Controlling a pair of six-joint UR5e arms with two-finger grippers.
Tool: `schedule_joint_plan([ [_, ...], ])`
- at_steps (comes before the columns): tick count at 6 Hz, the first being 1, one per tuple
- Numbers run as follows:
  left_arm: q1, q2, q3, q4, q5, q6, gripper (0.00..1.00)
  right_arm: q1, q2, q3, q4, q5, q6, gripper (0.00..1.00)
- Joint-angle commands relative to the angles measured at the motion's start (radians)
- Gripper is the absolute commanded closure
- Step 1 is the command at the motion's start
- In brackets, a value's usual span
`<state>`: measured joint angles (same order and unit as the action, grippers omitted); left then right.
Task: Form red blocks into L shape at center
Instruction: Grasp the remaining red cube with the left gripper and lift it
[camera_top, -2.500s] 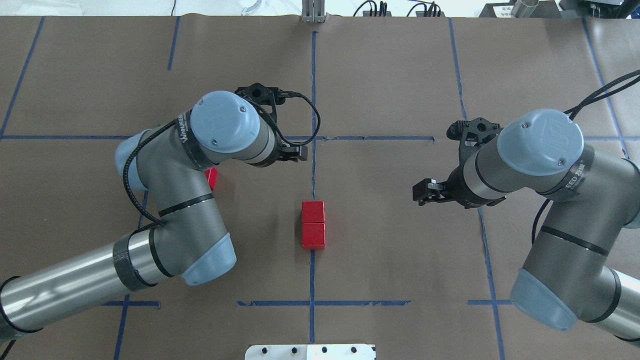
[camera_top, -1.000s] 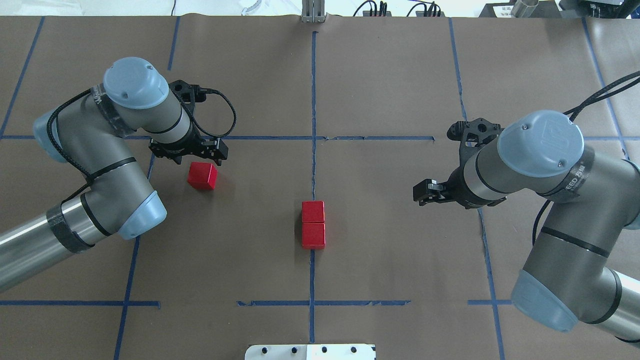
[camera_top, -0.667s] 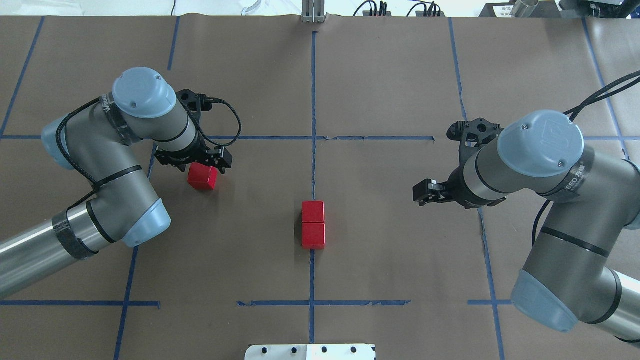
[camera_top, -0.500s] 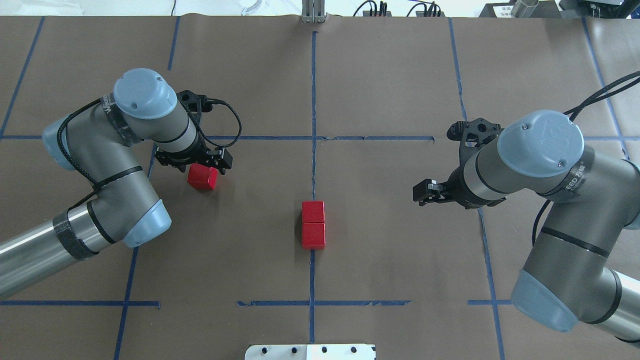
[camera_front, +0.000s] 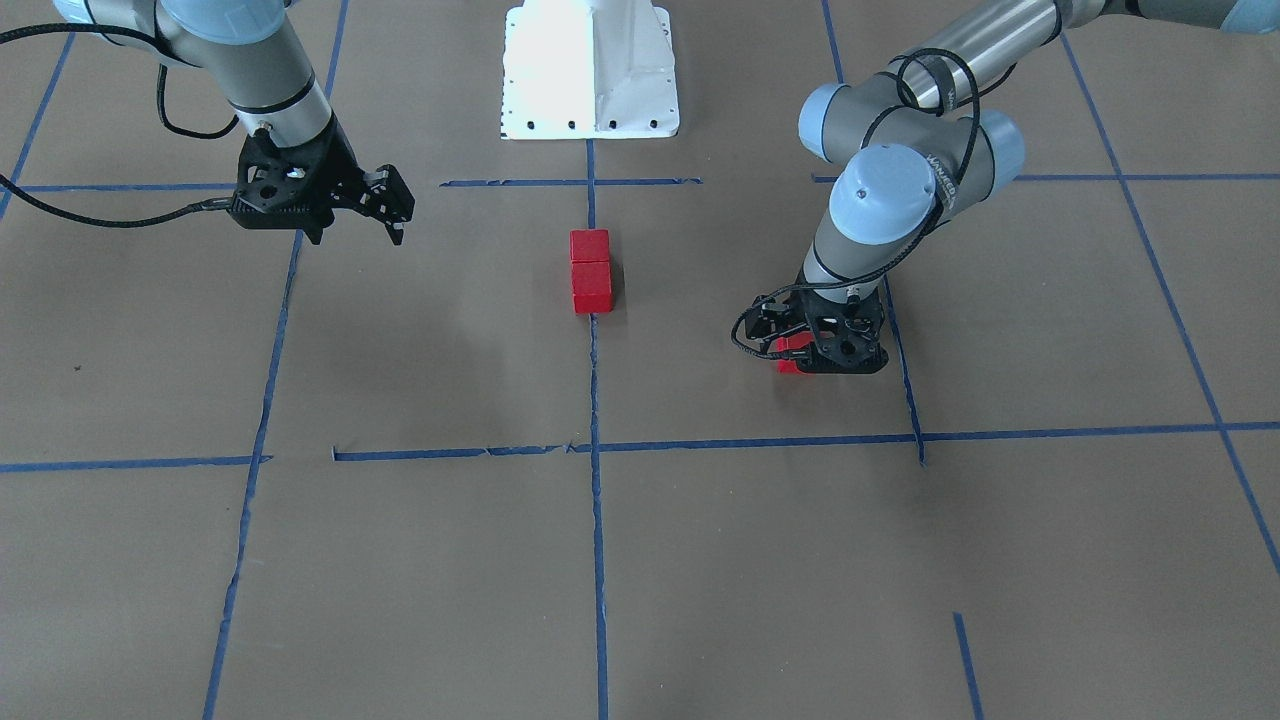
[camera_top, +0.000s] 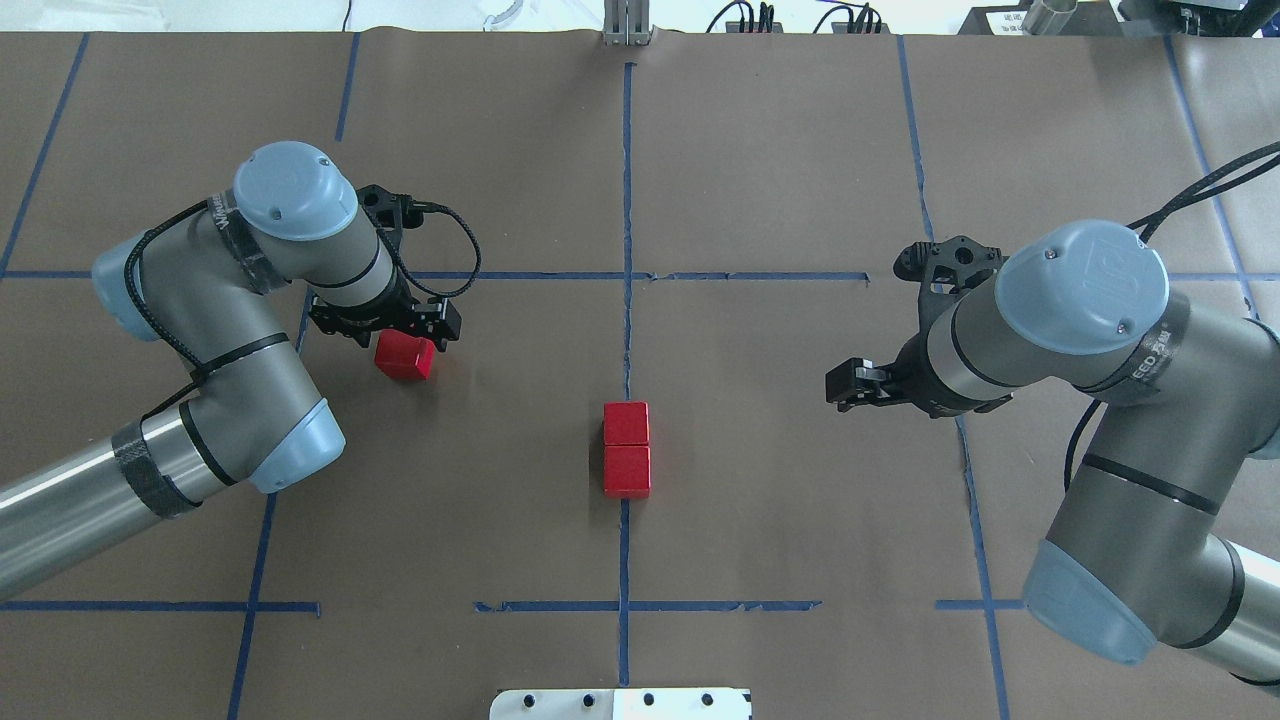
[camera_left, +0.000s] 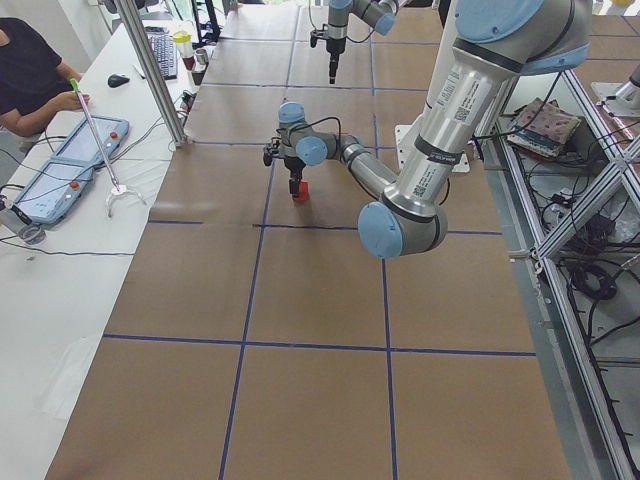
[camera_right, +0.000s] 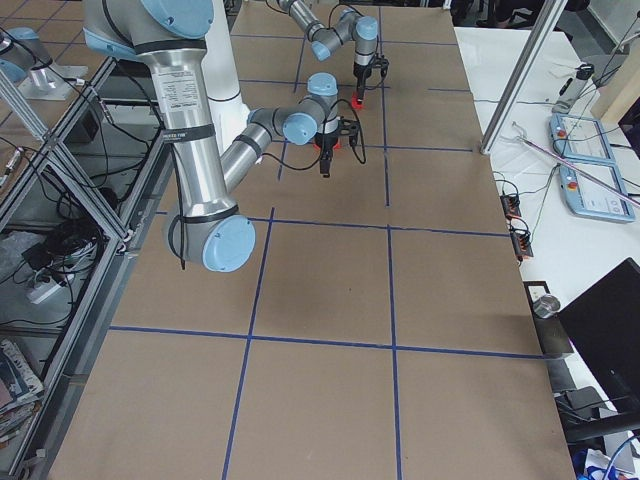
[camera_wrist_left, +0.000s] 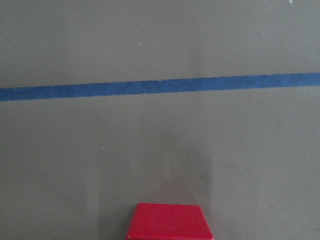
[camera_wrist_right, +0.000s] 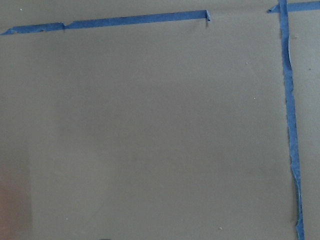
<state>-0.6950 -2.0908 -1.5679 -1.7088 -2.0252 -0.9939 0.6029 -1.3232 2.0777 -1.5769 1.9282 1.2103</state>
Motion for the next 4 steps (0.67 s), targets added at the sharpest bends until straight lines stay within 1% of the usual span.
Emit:
schedule_joint_plan([
  [1,0.0,-0.002,0.006,0.0,0.0,0.001,0.34,0.0,0.001,0.001,0.0,0.0,0.002,0.0],
  [2,0.0,-0.002,0.009,0.0,0.002,0.001,0.5,0.0,-0.001,0.001,0.0,0.0,0.002,0.0],
  [3,0.0,-0.009,0.002,0.005,0.002,-0.006,0.82,0.0,-0.001,0.005,0.0,0.0,0.002,0.0],
  [4,-0.011,-0.011,-0.041,0.015,0.003,-0.018,1.0,0.0,-0.001,0.007,0.0,0.002,0.002,0.0],
])
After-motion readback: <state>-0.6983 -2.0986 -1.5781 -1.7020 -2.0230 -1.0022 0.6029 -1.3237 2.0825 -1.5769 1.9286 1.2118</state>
